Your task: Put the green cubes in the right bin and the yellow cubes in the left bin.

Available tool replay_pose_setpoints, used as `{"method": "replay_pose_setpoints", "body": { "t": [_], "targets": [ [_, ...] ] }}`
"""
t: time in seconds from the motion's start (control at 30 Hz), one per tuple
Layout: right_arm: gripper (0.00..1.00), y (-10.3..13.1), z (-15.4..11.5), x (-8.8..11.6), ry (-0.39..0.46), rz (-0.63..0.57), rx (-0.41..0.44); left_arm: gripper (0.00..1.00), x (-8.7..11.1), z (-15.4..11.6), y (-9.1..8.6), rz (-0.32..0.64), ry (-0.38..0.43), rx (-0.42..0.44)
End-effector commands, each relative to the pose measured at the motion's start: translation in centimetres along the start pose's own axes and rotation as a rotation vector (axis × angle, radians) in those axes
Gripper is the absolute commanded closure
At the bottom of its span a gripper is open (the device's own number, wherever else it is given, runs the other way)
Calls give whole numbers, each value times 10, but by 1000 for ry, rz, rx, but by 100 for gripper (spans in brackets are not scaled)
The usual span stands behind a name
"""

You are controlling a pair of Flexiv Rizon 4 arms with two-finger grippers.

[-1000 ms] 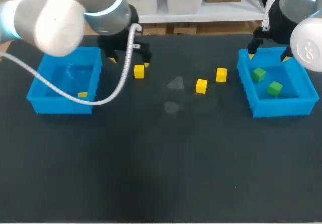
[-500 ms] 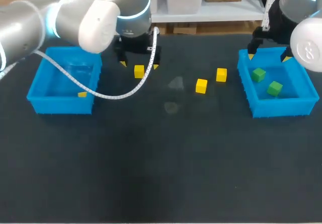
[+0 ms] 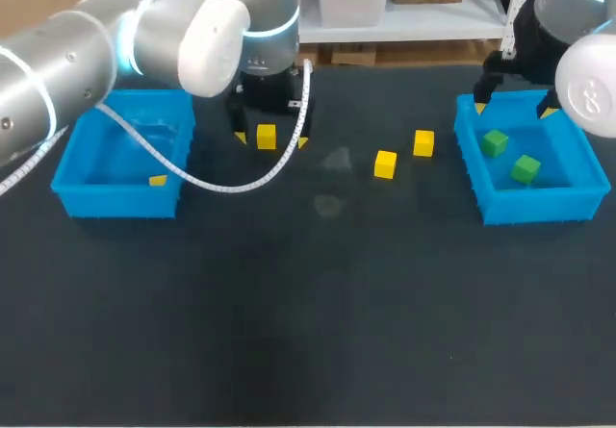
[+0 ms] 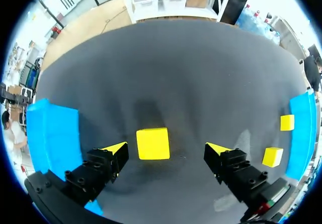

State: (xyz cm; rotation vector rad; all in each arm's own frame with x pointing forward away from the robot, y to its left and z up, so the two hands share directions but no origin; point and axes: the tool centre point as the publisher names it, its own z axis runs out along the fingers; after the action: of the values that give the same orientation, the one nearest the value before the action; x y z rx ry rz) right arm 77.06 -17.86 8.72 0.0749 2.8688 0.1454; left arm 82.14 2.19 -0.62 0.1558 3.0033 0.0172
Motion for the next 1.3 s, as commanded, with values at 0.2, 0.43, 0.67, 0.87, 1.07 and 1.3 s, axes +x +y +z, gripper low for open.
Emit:
{"method": "replay_pose_setpoints", "body": {
  "t": [0.2, 0.43, 0.67, 0.87, 1.07, 1.3],
  "targets": [
    [0, 0, -1, 3, -7, 2, 2, 56, 0, 13, 13, -23, 68, 11],
    [0, 0, -1, 3, -7, 2, 2, 100, 4, 12, 14, -31, 54, 14],
    [0, 0, -1, 3, -7, 2, 2, 100, 9, -5, 12, 96, -68, -16],
    [0, 0, -1, 3, -7, 2, 2, 100, 41, -60, 18, 254, -214, 18],
    [0, 0, -1, 3, -7, 2, 2, 100, 73, -121, 61, 262, -337, 88],
    [0, 0, -1, 3, -7, 2, 2, 100, 98, -141, 133, 125, -332, 53]
  ]
}}
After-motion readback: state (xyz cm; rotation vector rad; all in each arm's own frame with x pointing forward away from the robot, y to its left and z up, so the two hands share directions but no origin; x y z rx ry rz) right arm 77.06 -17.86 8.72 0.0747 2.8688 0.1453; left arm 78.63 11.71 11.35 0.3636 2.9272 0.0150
